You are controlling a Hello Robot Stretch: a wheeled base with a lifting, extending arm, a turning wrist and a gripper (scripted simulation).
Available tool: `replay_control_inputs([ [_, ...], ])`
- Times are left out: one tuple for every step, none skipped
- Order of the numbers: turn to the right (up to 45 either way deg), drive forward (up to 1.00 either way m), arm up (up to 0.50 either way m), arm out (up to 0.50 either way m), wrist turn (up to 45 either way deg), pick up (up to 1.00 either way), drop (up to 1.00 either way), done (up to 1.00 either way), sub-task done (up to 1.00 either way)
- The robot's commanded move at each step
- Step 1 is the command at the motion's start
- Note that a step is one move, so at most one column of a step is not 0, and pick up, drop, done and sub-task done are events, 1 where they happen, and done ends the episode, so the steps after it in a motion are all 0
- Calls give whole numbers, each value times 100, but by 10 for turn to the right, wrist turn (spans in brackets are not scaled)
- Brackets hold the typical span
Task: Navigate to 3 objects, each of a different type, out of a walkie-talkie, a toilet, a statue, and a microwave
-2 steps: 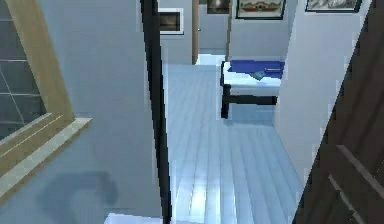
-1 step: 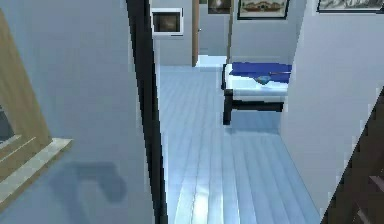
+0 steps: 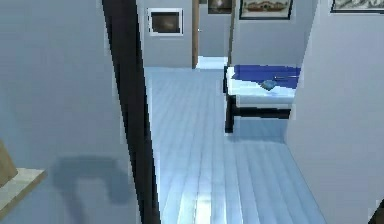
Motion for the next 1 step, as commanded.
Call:
replay_control_inputs([
  [60,0,0,0,0,0,0,0,0],
])
